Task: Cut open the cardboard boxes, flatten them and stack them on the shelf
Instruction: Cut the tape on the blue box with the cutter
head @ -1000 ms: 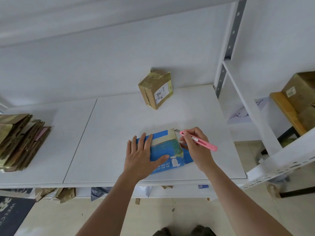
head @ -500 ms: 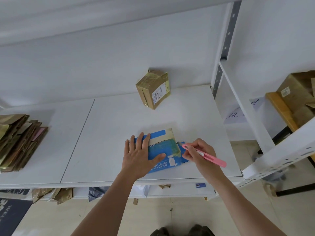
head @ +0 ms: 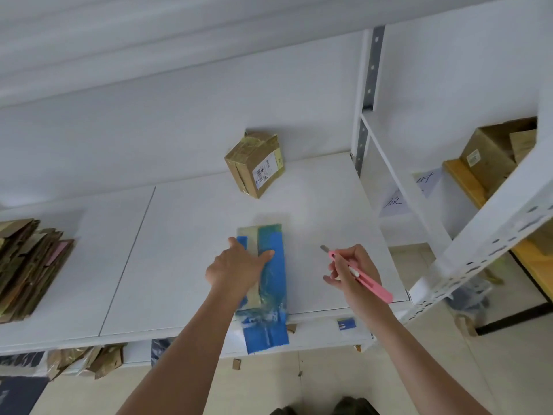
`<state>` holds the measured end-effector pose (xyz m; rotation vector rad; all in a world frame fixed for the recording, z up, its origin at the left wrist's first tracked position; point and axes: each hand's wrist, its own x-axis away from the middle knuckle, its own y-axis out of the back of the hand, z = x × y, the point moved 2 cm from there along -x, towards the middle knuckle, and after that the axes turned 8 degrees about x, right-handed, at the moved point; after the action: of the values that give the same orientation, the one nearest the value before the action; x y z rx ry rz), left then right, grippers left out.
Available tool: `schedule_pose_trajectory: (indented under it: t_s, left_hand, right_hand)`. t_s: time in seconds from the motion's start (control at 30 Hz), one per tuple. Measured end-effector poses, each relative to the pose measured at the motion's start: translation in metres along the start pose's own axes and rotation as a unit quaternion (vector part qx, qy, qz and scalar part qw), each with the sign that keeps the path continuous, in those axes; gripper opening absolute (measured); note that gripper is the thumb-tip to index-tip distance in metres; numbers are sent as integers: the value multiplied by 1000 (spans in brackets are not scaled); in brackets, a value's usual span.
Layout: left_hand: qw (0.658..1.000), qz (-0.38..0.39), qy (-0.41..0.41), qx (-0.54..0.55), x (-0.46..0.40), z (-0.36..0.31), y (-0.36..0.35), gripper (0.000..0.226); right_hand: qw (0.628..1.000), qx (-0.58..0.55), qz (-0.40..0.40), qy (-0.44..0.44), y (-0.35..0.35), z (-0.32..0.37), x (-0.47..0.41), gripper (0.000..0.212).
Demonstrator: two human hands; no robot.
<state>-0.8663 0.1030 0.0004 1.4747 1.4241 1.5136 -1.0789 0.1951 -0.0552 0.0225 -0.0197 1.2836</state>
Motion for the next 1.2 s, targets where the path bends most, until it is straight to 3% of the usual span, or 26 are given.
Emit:
schedule_pose_trajectory:
  t_s: [0.17, 0.37, 0.47, 0.57, 0.63, 0.67, 0.73, 0.83, 1.0, 1.2]
  left_hand:
    - [985, 14, -1, 170, 8, 8, 2, 54]
    - [970, -6, 54, 237, 13, 8, 4, 49]
    - [992, -53, 13, 116, 12, 6, 2, 48]
    - [983, -130, -132, -13, 7, 4, 0, 48]
    - [964, -65, -255, -24, 1, 3, -5, 56]
    - [961, -12, -278, -9, -2, 2, -6, 63]
    - [958, 39, -282, -37, -8, 1, -6, 93]
    - [937, 5, -311, -157, -11, -4, -6, 125]
    - [952, -7, -275, -137, -21, -8, -12, 127]
    - [965, 20, -252, -67, -23, 7, -36, 113]
  right_hand:
    - [1000, 12, 3, -5, -7, -7, 12, 2]
    - [1000, -13, -1, -13, -30, -5, 20, 12]
    - [999, 3, -33, 16, -39, 1, 12, 14]
    - [999, 12, -49, -5, -40, 2, -6, 9]
    - [999, 5, -47, -24, -40, 3, -17, 11]
    - [998, -10, -45, -33, -39, 3, -21, 12]
    - [998, -38, -38, -39, -38, 2, -26, 15]
    - [998, -40, -25, -35, -37, -2, -30, 14]
    - [995, -57, -46, -65, -39, -5, -38, 9]
    - [998, -31, -29, -36, -40, -5, -40, 15]
